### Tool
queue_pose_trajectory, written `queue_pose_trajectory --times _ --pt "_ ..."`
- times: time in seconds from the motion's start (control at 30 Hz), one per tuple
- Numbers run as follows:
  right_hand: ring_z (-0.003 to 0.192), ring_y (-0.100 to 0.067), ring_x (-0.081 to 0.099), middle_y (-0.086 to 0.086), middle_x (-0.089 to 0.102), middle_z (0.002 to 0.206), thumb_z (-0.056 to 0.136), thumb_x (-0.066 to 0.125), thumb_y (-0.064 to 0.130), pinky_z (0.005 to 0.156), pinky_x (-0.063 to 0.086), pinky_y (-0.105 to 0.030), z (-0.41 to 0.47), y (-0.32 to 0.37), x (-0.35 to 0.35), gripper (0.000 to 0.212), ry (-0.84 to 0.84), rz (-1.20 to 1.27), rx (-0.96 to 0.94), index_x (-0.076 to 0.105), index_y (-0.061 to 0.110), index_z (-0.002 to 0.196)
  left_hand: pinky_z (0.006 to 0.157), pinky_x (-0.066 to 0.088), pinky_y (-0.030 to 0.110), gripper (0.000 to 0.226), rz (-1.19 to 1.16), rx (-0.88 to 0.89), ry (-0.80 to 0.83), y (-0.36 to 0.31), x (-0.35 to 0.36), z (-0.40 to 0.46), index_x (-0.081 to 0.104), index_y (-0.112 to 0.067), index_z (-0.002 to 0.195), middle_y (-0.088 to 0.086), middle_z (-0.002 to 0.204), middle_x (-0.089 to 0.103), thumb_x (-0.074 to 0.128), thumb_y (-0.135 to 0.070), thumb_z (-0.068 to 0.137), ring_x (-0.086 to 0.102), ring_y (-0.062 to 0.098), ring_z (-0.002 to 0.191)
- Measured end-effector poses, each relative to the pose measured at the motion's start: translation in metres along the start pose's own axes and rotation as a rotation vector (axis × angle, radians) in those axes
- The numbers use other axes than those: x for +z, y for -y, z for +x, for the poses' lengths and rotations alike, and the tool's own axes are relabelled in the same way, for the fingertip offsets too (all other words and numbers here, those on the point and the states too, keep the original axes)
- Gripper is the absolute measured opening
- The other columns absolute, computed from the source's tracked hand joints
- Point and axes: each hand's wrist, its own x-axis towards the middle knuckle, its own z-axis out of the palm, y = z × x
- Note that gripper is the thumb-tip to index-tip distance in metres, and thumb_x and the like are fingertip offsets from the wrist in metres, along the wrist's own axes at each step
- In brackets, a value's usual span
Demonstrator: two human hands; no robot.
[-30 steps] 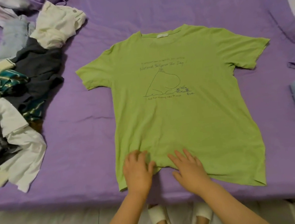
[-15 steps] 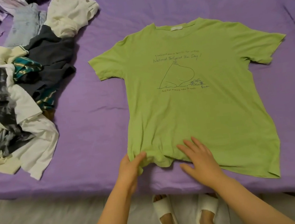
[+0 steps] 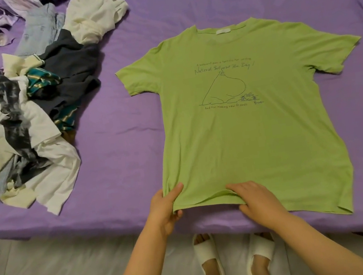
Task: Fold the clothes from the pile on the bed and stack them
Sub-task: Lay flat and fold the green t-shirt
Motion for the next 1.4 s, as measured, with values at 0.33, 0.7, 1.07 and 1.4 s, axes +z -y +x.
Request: queue_pose_trajectory --times 0.33,0.7,1.07,1.4 --pt "0.111 -0.015 0.058 0.008 0.065 0.121 0.099 0.047 0.031 0.088 0.041 -0.026 -0.003 -0.017 0.007 0.028 0.047 0.155 0.050 0.064 0.027 0.120 0.094 0.037 0.036 0.032 1.029 0.724 -0.404 0.023 0.015 0.007 0.064 -0.012 0.116 0.009 0.116 0.062 0.067 -0.014 0.084 0.052 0.031 0.110" --pt "0.114 -0.018 0.053 0.006 0.057 0.122 0.095 0.048 0.036 0.086 0.042 -0.029 -0.032 -0.068 0.006 0.027 -0.004 0.169 0.187 0.063 0.031 0.118 0.087 0.042 0.036 0.033 1.747 0.663 0.230 0.056 0.114 0.020 0.060 -0.024 0.120 0.005 0.122 0.059 0.041 -0.037 0.097 0.054 0.029 0.115" --pt "0.111 -0.021 0.051 0.002 0.053 0.120 0.097 0.037 0.041 0.082 0.041 -0.031 -0.082 -0.120 -0.009 0.031 0.117 -0.096 0.422 0.050 0.029 0.123 0.087 0.045 0.033 0.036 1.787 0.589 0.200 0.066 0.114 0.008 0.059 -0.025 0.119 0.005 0.122 0.054 0.040 -0.046 0.097 0.049 0.025 0.112" --pt "0.136 -0.020 0.029 -0.003 0.028 0.149 0.098 0.039 0.027 0.101 0.040 -0.033 -0.087 -0.166 -0.039 0.043 0.157 -0.173 0.355 0.035 0.026 0.141 0.104 0.037 0.035 0.048 1.752 0.540 0.210 0.078 0.170 -0.008 0.036 -0.028 0.144 0.010 0.151 0.023 0.042 -0.031 0.096 0.034 0.030 0.130"
